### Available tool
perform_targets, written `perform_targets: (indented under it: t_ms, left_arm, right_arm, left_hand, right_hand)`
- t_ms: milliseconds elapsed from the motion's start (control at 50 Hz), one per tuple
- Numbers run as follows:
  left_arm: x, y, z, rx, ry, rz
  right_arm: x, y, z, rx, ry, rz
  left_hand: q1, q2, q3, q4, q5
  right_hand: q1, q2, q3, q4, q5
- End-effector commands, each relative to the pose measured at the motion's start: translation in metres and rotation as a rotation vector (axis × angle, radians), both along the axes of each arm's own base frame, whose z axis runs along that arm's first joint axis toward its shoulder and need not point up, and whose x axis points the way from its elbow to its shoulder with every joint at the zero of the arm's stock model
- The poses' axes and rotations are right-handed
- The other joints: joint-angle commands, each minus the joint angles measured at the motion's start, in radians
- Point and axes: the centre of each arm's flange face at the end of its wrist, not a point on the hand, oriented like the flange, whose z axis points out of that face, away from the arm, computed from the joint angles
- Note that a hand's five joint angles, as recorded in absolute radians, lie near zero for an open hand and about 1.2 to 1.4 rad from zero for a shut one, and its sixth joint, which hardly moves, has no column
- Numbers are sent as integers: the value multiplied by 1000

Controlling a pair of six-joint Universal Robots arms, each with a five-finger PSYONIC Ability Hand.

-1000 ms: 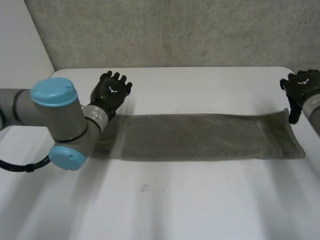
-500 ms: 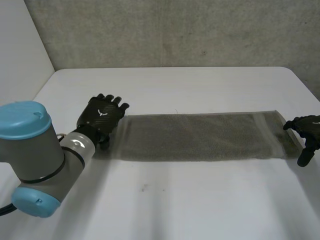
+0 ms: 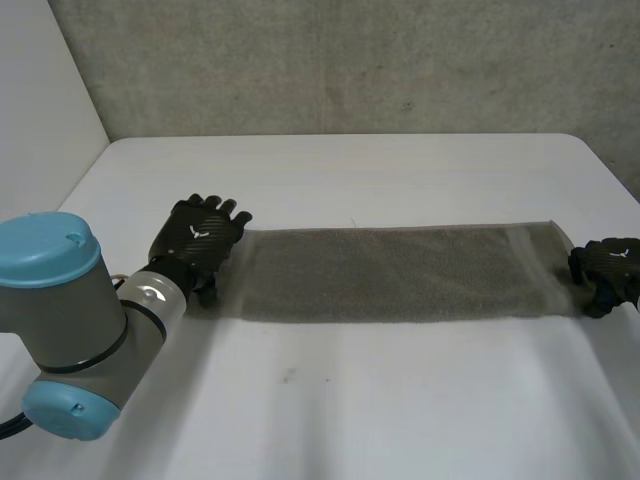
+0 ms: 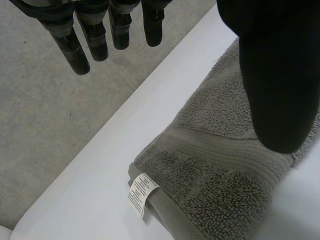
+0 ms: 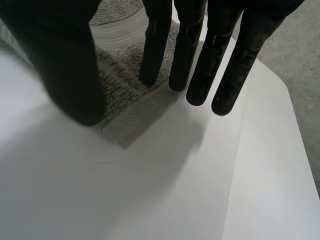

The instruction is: Fold the laundry

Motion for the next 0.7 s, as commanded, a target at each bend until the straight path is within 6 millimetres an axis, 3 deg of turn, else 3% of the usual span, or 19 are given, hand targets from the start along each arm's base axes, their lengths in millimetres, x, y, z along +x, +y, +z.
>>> perform_targets:
  t_ms: [20,200,340,460,500,520,560,580,600,620,660,680,700]
  left_arm:
    - [0,0,0,1,0,0]
    - [-1,2,1,-2,1,-4]
    - [0,3,22,-33,67,8]
    - [1,2,35,-26,169,26]
    - [5,0,46,-24,240,43]
    - [5,0,46,-24,241,43]
    - [9,-2,53,-24,286,58]
    - [9,-2,53,-24,287,58]
    - [10,-3,55,-24,300,62]
    - [10,-3,55,-24,300,62]
    - [11,-2,58,-31,308,64]
    - [11,-2,58,-31,308,64]
    - [12,-2,59,-31,308,67]
  right_arm:
    - [-1,-5,0,-44,12,-1]
    - [-13,-13,13,-97,38,-45]
    - [-50,-32,33,-166,226,-263]
    - [-49,-39,53,-236,272,-274]
    - [-17,-38,69,-306,239,-170]
    - [-17,-38,69,-307,239,-169]
    - [38,-27,95,-425,191,-23]
    - [39,-27,95,-425,191,-22]
    - [64,-21,102,-470,164,43]
    - [64,-21,102,-471,163,43]
    - [114,-5,110,-549,125,169]
    - [114,-4,110,-549,125,170]
    - [142,8,112,-588,103,239]
  left_hand:
    - [24,30,23,27,24]
    - [15,22,14,18,15]
    - [3,9,2,6,3]
    - [3,9,2,6,3]
    - [3,9,2,6,3]
    - [3,9,2,6,3]
    - [3,9,2,6,3]
    - [3,9,2,6,3]
    - [3,9,2,6,3]
    - [3,9,2,6,3]
    - [3,9,2,6,3]
    - [3,9,2,6,3]
    - [3,9,2,6,3]
  right_hand:
    - [709,584,587,598,630]
    - [709,584,587,598,630]
    - [709,584,587,598,630]
    - [709,584,587,598,630]
    - [709,584,587,598,630]
    - [709,584,587,598,630]
    - [709,584,587,598,630]
    - [709,584,587,598,630]
    - [709,584,587,598,630]
    - [709,584,587,598,630]
    - [709,584,587,598,630]
    - [709,584,587,598,630]
    - [709,584,587,598,630]
